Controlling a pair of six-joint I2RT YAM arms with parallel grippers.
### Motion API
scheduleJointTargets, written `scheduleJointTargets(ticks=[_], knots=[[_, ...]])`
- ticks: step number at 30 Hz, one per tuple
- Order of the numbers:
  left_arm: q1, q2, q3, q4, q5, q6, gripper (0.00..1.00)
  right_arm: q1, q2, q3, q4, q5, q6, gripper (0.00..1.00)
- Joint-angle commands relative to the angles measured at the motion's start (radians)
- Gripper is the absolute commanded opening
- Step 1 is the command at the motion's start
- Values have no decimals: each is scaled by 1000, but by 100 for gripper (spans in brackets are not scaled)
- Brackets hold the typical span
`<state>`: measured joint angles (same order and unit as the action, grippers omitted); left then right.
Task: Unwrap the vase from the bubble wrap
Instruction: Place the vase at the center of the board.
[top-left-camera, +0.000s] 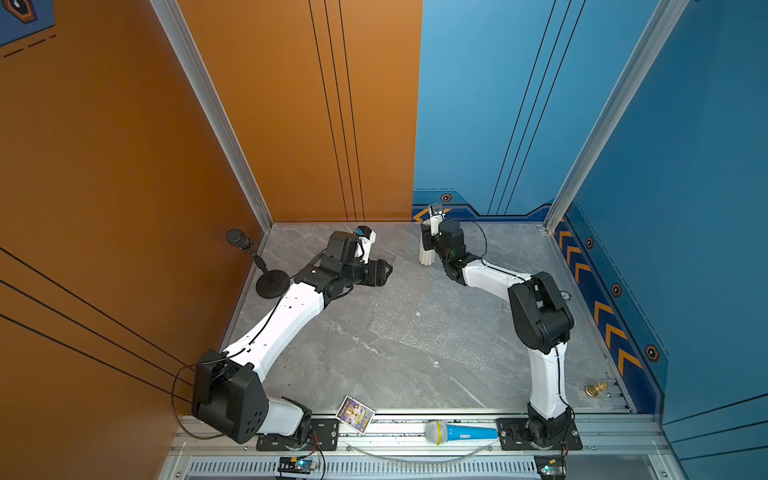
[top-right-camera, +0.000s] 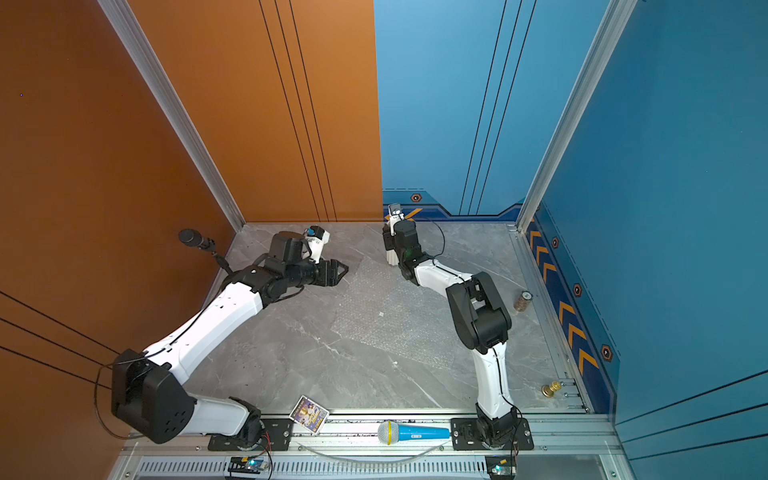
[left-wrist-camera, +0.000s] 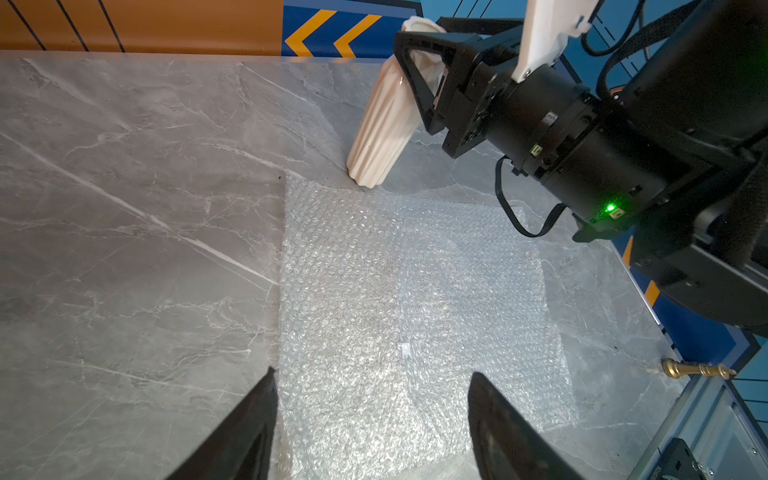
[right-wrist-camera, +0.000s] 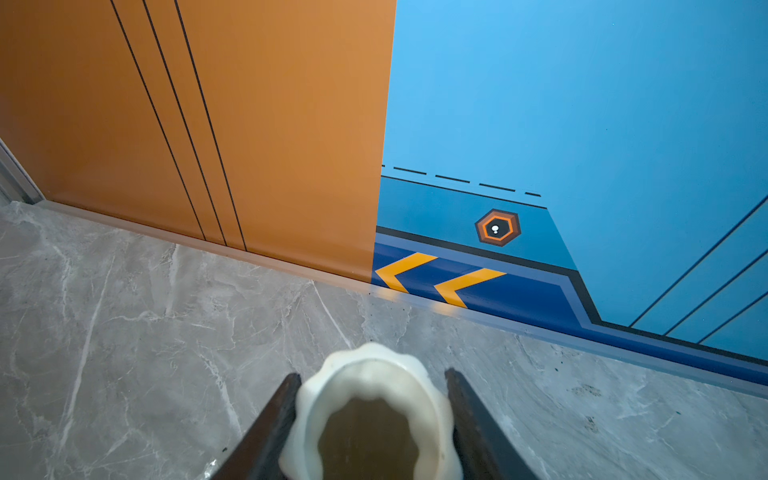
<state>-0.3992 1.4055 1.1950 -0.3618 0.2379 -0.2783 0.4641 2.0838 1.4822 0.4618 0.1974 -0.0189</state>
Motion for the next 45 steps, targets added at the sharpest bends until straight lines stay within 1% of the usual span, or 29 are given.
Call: scheduleJointTargets(ticks=[1,8,9,12,19,21,23,26,33,35,45], knots=[[10,-3,-5,2,-12,-1,73,-7,-17,43,35,-19,5,0],[11,-7,-8,3,-14,0,73,-8,-16,41,29,-16,3,0],[11,-6,-9,2,-14,1,73,-8,11,42,28,-16,2,0],[11,-6,-10,3,-12,1,72,-8,10,41,28,-16,2,1],[11,-11,-16,3,-12,1,72,-9,6,35,30,-19,0,24],[12,-15,-18,3,-13,2,73,-10,5,31,36,-18,3,26],[13,-17,-21,3,-14,1,73,-11,3,23,46,-25,4,31],[13,-20,-24,4,-15,2,73,-10,-3,15,49,-25,4,34],[13,-28,-30,5,-16,1,72,-10,-4,-6,55,-45,-3,46],[13,-31,-30,6,-16,1,73,-10,-38,-15,59,-53,-6,48],[13,-41,-40,10,-13,-4,73,-8,-73,-59,64,-59,-15,53]])
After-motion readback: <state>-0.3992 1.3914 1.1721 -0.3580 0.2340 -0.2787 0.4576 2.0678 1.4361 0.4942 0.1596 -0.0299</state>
